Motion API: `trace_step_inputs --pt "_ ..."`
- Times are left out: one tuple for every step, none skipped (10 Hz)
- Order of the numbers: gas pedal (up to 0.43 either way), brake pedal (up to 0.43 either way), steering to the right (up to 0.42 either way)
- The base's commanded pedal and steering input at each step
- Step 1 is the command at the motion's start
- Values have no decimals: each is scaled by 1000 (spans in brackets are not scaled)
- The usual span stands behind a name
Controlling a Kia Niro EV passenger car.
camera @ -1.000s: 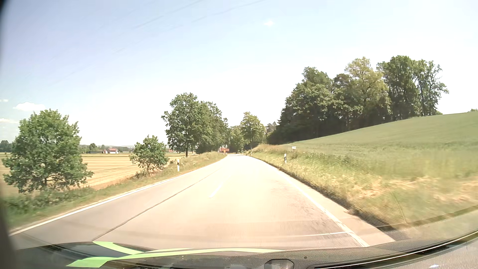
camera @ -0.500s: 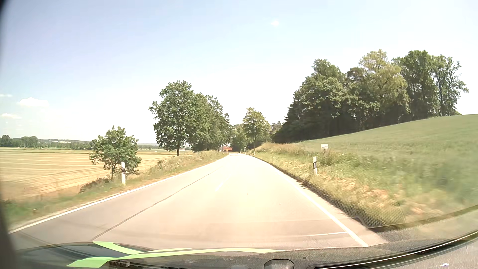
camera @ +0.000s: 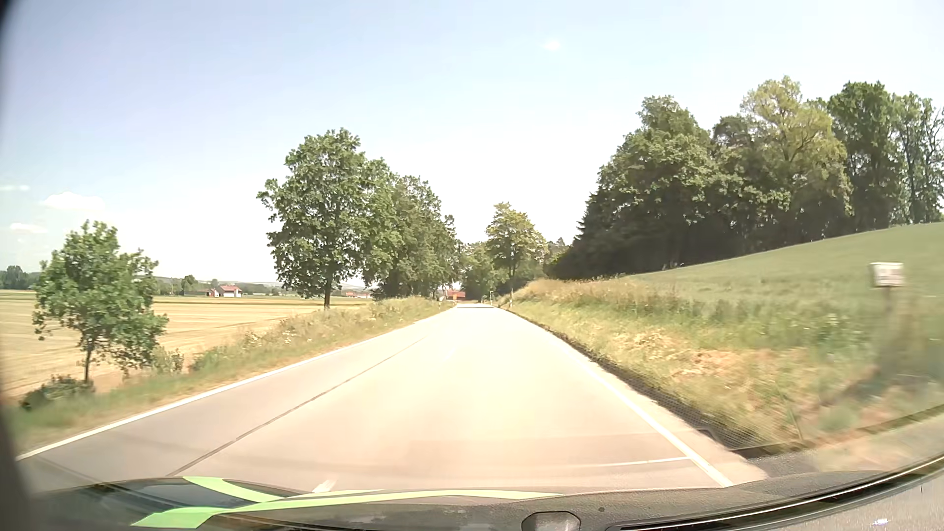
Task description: Follow the waypoints while adhering to traffic rules and regulations
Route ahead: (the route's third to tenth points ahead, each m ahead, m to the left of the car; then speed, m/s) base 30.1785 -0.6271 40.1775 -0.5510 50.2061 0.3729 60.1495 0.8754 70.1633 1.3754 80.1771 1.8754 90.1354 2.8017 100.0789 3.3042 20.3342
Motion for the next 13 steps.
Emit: trace_step_inputs --pt "248 0 -9" --pt "248 0 -9" --pt "248 0 -8" --pt "228 0 -8" --pt "209 0 -8" --pt "209 0 -8" --pt "209 0 -8" --pt "209 0 -8" --pt "209 0 -8" --pt "220 0 -8" --pt "220 0 -8" --pt "220 0 -7" --pt "220 0 -8"
